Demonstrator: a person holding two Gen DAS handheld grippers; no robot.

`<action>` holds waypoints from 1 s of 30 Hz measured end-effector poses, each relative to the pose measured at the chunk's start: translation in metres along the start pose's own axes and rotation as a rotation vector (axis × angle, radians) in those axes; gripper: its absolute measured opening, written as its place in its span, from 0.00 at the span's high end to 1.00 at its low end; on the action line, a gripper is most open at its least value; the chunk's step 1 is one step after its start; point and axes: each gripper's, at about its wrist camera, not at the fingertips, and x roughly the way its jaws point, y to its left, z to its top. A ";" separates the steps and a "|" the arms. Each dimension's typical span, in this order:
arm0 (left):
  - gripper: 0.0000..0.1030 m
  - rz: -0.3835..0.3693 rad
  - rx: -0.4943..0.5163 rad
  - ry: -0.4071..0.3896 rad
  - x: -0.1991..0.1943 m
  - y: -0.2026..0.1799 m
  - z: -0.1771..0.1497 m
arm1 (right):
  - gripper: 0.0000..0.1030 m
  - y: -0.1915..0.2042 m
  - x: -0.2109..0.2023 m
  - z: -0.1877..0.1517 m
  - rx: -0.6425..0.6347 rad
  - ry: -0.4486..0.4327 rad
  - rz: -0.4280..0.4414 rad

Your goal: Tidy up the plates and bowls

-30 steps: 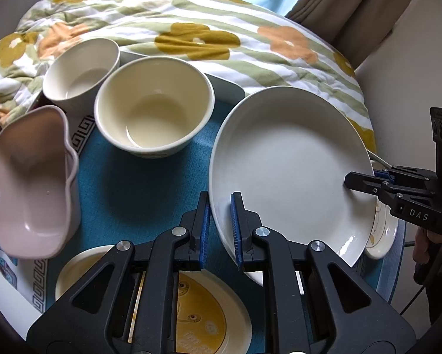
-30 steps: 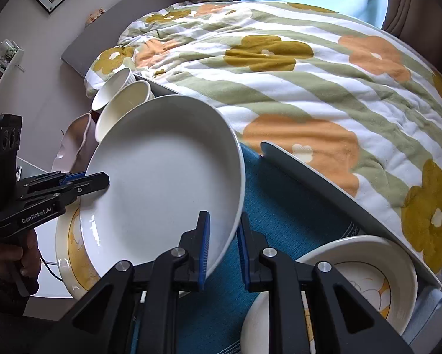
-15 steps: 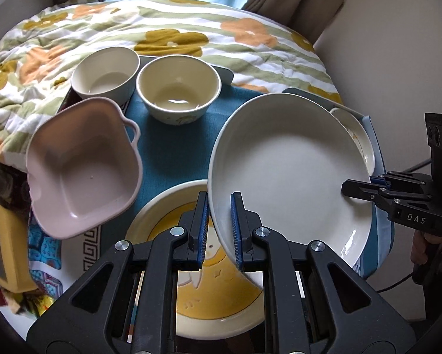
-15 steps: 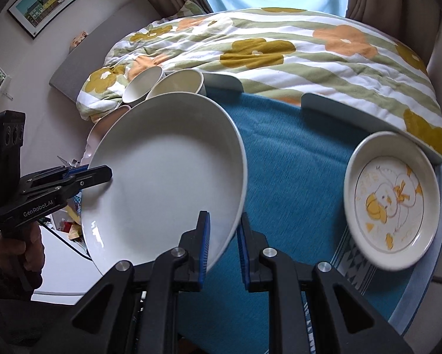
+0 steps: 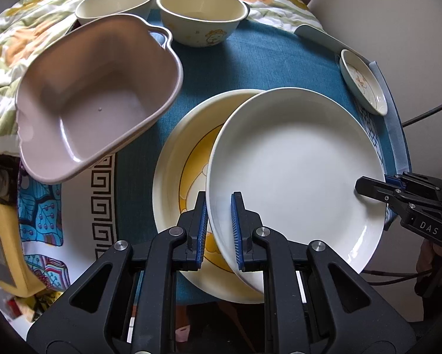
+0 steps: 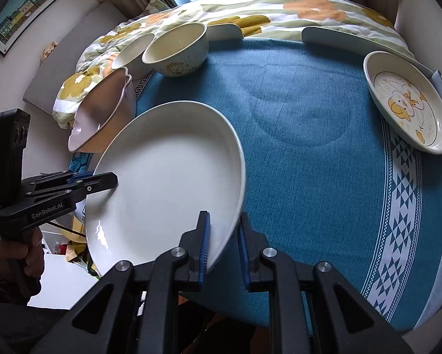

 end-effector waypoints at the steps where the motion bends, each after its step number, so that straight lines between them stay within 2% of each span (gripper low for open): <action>1: 0.88 0.001 0.001 -0.001 0.002 0.001 0.001 | 0.84 0.001 0.001 0.000 -0.005 -0.002 -0.007; 10: 0.88 0.062 0.035 0.003 0.016 -0.006 0.000 | 0.84 0.005 0.003 -0.009 -0.023 -0.025 -0.061; 21: 0.88 0.219 0.143 -0.020 0.025 -0.027 -0.010 | 0.84 0.020 0.009 -0.008 -0.112 -0.019 -0.149; 30: 0.88 0.302 0.202 -0.031 0.024 -0.033 -0.012 | 0.84 0.030 0.016 -0.004 -0.202 0.000 -0.226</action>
